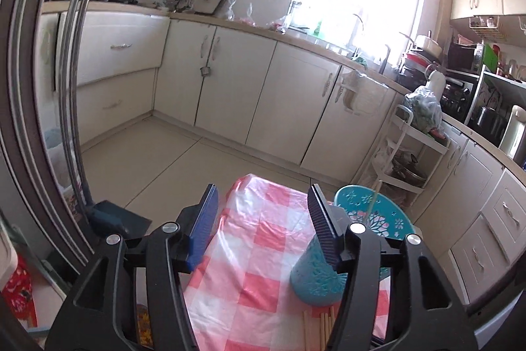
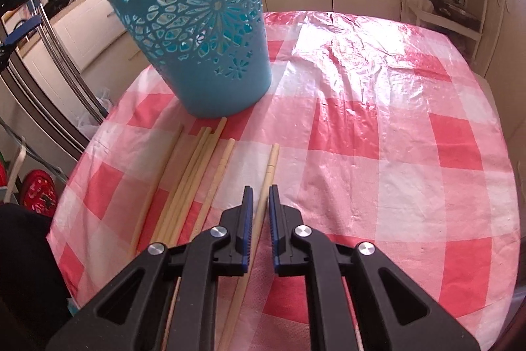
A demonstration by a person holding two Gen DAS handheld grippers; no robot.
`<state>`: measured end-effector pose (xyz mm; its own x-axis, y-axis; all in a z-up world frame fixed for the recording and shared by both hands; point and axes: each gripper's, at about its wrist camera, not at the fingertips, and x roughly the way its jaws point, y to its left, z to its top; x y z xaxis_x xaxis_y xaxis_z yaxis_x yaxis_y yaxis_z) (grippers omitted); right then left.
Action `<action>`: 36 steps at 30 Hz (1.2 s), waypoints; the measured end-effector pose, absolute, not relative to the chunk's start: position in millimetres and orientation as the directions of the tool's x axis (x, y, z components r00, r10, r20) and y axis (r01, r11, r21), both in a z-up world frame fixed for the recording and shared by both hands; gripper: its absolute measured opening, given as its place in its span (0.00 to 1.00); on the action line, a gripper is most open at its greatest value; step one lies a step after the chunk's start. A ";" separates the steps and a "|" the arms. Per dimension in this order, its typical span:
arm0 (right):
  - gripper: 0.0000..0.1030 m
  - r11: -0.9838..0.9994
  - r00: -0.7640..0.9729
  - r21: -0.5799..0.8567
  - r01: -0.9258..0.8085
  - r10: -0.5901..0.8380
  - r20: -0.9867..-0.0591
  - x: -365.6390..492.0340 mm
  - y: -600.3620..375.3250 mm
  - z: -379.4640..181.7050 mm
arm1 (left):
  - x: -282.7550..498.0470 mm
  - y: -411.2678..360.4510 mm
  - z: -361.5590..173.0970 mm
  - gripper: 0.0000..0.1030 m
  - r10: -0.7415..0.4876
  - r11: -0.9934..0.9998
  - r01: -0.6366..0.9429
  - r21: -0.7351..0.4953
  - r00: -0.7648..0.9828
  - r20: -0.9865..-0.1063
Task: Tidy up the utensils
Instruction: 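Close the right tool on one stick beside the basket, then lift the stick with the right tool and drop it into the basket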
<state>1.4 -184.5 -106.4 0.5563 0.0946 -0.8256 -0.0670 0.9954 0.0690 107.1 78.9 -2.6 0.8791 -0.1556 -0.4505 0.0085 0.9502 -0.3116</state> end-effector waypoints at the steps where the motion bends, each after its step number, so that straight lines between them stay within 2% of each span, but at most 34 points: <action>1: 0.08 0.996 0.543 0.045 -0.077 0.080 -0.836 2.5 -181.6 -106.0 | 110.5 86.2 -8.2 0.52 -0.161 0.943 -0.004 -0.333 0.869 -0.468; 8: 0.08 0.995 0.512 -0.039 -0.093 0.014 -0.859 5.9 -173.1 -106.4 | 119.7 111.6 -21.1 0.55 -0.160 0.925 -0.047 -0.378 0.852 -0.498; 11: 0.06 0.998 0.510 0.034 -0.047 0.053 -0.858 -3.1 -184.7 -104.3 | 126.5 115.1 -29.8 0.58 -0.162 0.923 -0.066 -0.380 0.828 -0.537; 15: 0.06 0.980 0.541 0.200 -0.004 0.171 -0.823 -23.0 -207.9 -94.6 | 131.3 114.2 -36.4 0.58 -0.170 0.920 -0.075 -0.384 0.808 -0.565; 20: 0.06 0.938 0.625 0.347 -0.021 0.283 -0.727 -42.3 -227.4 -58.5 | 131.1 104.9 -41.1 0.61 -0.168 0.929 -0.065 -0.363 0.802 -0.573; 27: 0.06 0.894 0.742 0.435 -0.113 0.367 -0.561 -43.4 -225.0 15.1 | 130.6 95.5 -42.4 0.61 -0.159 0.936 -0.064 -0.345 0.798 -0.581; 36: 0.06 0.913 0.889 0.367 -0.177 0.308 -0.340 31.6 -198.2 100.5 | 128.7 94.9 -41.3 0.63 -0.166 0.933 -0.063 -0.354 0.799 -0.578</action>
<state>31.6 -198.2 100.5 0.8886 0.3083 -0.3396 -0.1767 0.9133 0.3669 128.7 94.9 -41.3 0.7986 -0.1661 -0.5785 -0.0627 0.9330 -0.3544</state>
